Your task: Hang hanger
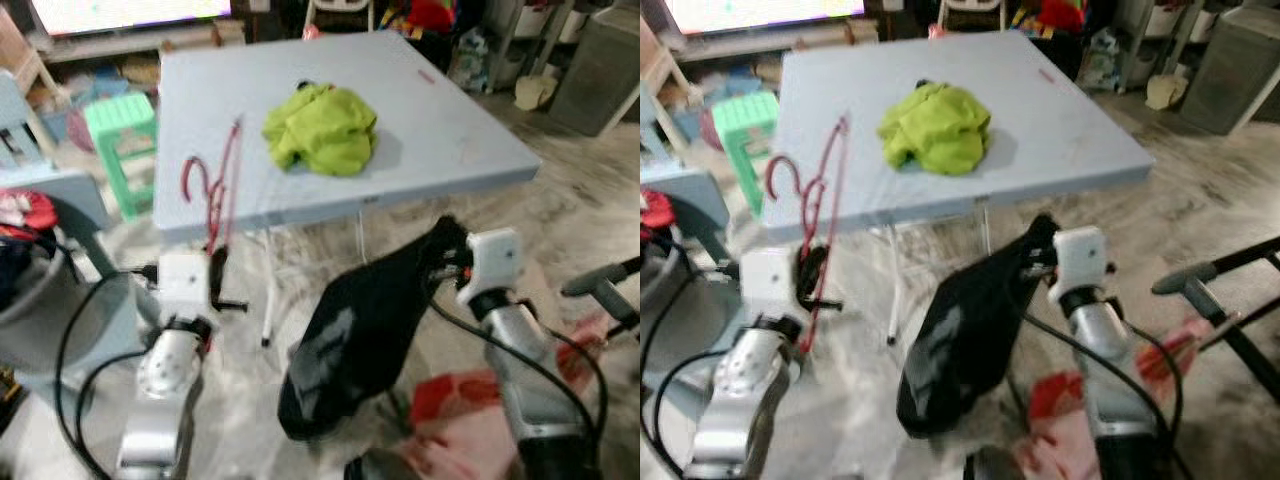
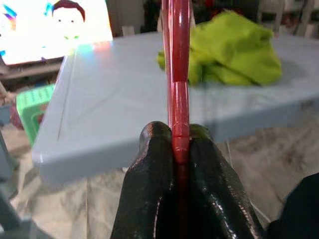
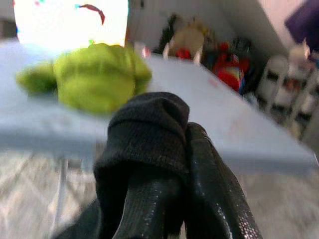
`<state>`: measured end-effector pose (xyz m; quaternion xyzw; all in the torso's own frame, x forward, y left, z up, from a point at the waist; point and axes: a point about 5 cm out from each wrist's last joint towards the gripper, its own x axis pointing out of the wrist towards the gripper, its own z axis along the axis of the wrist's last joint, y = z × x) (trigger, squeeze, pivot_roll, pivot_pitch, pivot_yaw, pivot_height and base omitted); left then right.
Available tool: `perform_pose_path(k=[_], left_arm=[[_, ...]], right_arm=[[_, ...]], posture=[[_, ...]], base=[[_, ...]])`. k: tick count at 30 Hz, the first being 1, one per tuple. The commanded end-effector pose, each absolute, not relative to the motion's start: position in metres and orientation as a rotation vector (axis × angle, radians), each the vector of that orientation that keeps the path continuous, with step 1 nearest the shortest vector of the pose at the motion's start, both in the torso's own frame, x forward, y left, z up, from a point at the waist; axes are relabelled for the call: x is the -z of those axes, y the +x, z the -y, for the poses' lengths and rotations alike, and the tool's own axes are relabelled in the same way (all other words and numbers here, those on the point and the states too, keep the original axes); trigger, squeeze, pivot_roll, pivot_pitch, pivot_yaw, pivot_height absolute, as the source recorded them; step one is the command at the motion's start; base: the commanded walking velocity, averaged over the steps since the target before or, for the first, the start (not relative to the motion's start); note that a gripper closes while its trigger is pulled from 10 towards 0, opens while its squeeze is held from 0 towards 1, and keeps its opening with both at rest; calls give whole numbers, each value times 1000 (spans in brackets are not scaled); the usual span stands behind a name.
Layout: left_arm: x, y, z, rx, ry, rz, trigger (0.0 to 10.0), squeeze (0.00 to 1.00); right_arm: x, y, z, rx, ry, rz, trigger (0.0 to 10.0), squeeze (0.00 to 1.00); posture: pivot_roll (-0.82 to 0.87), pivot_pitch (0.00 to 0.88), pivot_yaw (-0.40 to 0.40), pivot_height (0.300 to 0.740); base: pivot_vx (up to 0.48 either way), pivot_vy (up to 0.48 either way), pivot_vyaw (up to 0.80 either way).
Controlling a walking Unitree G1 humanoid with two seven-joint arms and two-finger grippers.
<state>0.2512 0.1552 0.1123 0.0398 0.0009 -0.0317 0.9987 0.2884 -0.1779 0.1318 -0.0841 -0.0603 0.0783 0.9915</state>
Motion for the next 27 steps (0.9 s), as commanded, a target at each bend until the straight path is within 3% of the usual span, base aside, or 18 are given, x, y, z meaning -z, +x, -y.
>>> perform_pose_path(k=[1,7,19,27], left_arm=[[-116,251,-163,41,92,7,10000,0],[-119,256,-158,43,74,17,10000,0],[-121,258,-155,38,62,26,10000,0],[-123,261,-154,34,56,32,10000,0]], right_arm=[[-152,293,168,-190,-157,206,10000,0],[-174,307,155,-245,-183,288,10000,0],[-291,357,130,-367,-273,621,10000,0],[-312,365,107,-428,-286,689,10000,0]], posture=[[-6,36,-1,740],[13,31,-6,740],[23,26,-14,740],[30,21,-19,740]], base=[[454,0,0],[431,0,0],[440,0,0],[458,0,0]])
